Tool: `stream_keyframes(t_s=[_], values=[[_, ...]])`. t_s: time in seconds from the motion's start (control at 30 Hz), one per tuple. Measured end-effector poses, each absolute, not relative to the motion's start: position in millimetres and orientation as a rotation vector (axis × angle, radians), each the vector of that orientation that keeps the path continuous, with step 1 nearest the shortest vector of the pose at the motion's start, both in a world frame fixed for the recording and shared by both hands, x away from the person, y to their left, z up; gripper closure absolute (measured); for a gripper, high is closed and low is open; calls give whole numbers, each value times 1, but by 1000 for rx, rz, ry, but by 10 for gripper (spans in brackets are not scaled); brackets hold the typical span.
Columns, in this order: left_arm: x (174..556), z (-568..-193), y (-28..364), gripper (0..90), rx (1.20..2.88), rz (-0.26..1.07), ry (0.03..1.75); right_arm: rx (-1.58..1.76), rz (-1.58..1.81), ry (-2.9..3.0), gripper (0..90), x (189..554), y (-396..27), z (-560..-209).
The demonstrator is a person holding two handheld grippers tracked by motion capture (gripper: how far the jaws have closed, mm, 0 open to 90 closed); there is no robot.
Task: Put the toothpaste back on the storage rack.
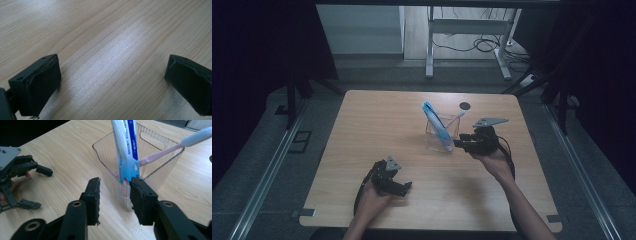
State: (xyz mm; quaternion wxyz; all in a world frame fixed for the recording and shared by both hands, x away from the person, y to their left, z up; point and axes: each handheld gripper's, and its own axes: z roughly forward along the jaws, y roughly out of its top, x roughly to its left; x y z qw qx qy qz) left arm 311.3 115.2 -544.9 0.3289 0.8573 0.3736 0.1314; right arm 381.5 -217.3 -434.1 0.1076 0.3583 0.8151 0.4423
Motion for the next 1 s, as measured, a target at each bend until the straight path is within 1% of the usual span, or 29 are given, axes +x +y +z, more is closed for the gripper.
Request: stream_keyframes(t_s=[1.0], values=[[311,-545,115,6,2240,343,979,998,1182,2453,267,352,-241,-433]])
